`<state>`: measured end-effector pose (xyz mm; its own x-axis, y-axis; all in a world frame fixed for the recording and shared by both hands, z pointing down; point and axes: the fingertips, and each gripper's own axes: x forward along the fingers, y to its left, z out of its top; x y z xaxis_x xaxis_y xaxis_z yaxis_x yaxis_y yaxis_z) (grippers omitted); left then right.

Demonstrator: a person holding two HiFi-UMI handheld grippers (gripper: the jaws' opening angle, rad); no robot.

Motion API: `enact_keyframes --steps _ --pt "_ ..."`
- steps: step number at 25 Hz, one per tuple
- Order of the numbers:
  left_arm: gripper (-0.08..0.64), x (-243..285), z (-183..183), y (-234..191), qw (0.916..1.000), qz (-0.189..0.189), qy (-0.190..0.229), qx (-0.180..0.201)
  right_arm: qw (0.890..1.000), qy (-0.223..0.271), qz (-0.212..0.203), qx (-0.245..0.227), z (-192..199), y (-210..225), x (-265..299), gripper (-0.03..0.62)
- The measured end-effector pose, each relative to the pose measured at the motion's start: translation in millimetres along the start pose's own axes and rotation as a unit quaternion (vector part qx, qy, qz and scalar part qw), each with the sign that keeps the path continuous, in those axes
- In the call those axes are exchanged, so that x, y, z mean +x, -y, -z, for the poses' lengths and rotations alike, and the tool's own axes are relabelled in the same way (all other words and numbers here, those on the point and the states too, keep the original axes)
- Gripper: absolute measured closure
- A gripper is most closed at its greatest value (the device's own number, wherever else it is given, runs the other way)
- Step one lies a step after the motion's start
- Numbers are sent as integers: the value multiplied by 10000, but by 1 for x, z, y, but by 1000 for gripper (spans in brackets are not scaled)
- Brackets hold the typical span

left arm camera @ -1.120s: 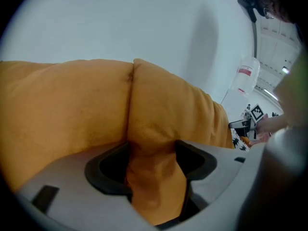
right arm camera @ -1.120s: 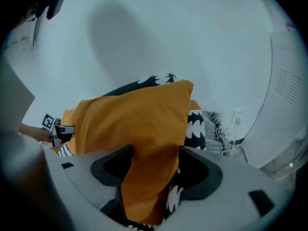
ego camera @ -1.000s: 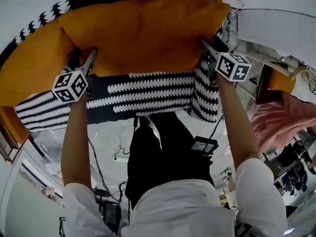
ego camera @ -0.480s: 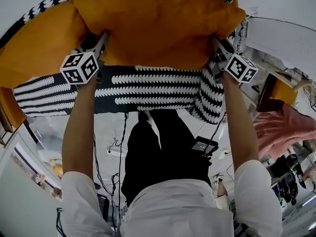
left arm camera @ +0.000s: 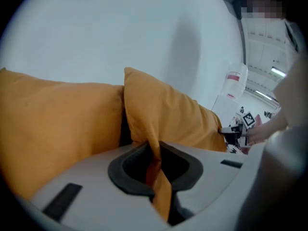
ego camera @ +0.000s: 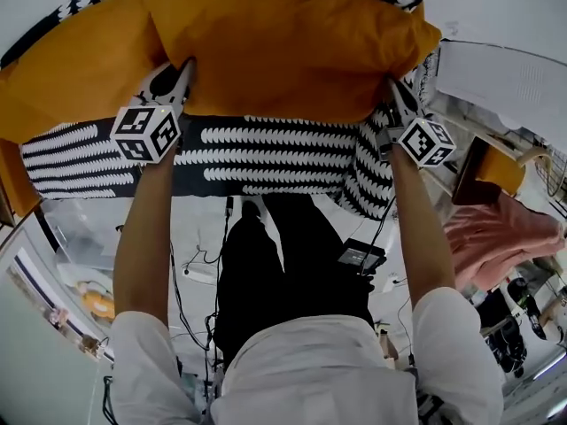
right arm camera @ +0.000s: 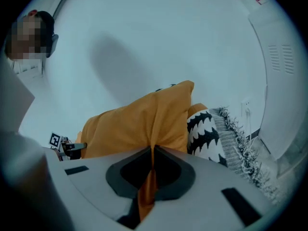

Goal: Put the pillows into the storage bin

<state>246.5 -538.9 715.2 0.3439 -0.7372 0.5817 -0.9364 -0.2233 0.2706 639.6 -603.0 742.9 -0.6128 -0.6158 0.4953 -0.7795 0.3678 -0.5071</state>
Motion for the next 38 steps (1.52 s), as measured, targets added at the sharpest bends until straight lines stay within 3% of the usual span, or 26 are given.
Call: enact_keyframes --steps 4,9,15,18,23,28,34,38 --pt "508 -33 -14 18 9996 54 232 175 9997 223 -84 -63 -10 -19 -28 560" --pt "508 -98 -25 36 9976 -135 666 124 9976 467 -446 -254 -27 -61 -62 560" --pt "508 -205 -38 52 9918 -610 1111 -182 9909 533 -1004 -715 -62 -145 -111 560" --pt "509 -270 -41 49 9845 -959 1381 -495 9852 513 -1392 -855 -78 -200 -120 560" --pt "511 -390 -44 35 9633 -1626 1970 -827 9632 632 -2333 -1176 -108 -313 -123 560" --pt "509 -516 -34 66 9420 -2028 2542 -833 9414 670 -2923 -1542 -113 -410 -169 560" --pt "509 -668 9 96 9016 -2784 3186 -900 9000 701 -3893 -1830 -94 -547 -209 560" --pt "511 -769 55 128 8781 -3228 3409 -922 8703 570 -4464 -2001 -56 -627 -251 560"
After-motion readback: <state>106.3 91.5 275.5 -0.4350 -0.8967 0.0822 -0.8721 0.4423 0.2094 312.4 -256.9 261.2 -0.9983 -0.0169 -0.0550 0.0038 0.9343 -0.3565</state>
